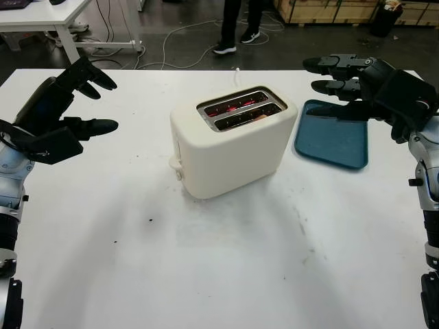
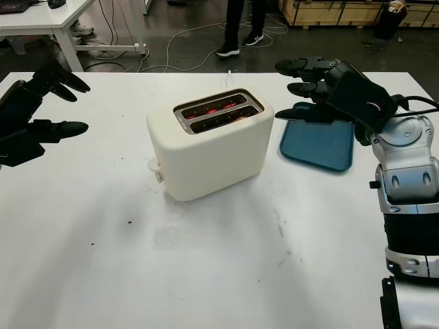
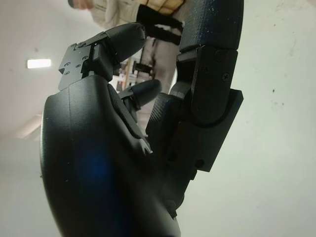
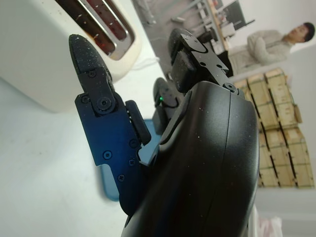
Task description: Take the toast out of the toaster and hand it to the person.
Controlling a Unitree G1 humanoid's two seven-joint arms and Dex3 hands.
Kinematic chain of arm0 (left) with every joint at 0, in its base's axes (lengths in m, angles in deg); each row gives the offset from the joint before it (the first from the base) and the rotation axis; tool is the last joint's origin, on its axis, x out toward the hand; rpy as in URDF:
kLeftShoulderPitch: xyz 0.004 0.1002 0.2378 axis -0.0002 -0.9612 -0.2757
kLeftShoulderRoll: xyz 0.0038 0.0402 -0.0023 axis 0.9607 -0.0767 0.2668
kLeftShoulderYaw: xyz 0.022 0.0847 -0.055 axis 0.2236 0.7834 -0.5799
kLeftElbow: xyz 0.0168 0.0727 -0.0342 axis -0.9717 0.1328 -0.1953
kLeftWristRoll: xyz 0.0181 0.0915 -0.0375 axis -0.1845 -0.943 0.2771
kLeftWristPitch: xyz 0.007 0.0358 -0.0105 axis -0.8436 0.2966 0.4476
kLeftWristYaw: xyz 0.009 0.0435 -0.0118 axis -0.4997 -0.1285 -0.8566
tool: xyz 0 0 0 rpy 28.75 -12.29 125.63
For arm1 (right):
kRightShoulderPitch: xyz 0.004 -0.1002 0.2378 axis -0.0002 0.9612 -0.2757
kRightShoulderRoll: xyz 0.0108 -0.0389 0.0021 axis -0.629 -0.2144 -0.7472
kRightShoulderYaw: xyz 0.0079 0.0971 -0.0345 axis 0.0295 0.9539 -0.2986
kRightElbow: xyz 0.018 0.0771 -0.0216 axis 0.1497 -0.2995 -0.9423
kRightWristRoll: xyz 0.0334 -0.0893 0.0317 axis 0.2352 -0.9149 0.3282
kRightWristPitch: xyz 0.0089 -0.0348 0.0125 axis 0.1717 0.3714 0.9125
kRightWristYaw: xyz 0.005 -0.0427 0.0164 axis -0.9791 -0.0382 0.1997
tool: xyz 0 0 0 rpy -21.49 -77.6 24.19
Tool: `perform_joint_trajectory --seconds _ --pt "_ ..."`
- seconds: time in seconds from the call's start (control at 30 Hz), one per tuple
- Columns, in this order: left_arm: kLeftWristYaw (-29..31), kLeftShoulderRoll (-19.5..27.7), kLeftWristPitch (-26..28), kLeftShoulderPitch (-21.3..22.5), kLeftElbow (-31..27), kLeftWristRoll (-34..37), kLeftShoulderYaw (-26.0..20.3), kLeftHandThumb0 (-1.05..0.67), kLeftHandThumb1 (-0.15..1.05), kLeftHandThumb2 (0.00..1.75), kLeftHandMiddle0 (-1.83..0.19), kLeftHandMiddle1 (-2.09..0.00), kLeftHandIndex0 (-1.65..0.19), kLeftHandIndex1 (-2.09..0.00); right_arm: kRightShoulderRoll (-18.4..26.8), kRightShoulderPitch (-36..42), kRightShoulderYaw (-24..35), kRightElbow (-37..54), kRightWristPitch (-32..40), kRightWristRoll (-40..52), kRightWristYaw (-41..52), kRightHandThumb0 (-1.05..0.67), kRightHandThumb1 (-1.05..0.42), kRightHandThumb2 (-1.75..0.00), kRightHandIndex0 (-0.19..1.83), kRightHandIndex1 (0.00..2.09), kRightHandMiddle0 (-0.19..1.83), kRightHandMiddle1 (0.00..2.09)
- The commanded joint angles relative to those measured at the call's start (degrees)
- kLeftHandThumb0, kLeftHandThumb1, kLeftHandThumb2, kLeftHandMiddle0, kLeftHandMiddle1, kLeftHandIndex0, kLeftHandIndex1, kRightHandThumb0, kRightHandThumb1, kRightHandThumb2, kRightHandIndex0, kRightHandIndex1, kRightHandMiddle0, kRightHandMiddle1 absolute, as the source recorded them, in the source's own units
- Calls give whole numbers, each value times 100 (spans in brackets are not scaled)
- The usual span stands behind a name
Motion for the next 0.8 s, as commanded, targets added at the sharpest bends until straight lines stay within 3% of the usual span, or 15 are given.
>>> perform_joint_trajectory --seconds 0.0,0.13,0.23,0.5,0.77 --pt "-5 25 -55 15 9 -50 -3 -105 92 33 0 -158 0 -141 2 -73 18 -34 -98 42 39 -53 -75 0 44 3 45 1" --pt "-19 14 -121 17 64 -46 -4 -105 92 33 0 -158 0 -142 33 -74 4 -70 -109 21 62 -27 -73 -1 43 2 45 0" --pt "-12 21 -106 22 83 -58 4 -105 92 34 0 -161 0 -143 40 -64 5 -11 -38 -6 49 -16 -74 -1 43 2 45 0" --pt "51 52 -79 27 133 -46 6 -105 92 33 0 -165 0 -146 33 16 76 -58 -140 6 14 -26 -76 -1 44 3 45 0" --pt "114 41 55 25 100 -37 -18 -105 92 31 0 -166 0 -150 80 49 66 -81 -272 -59 5 -23 -78 -1 46 4 47 1"
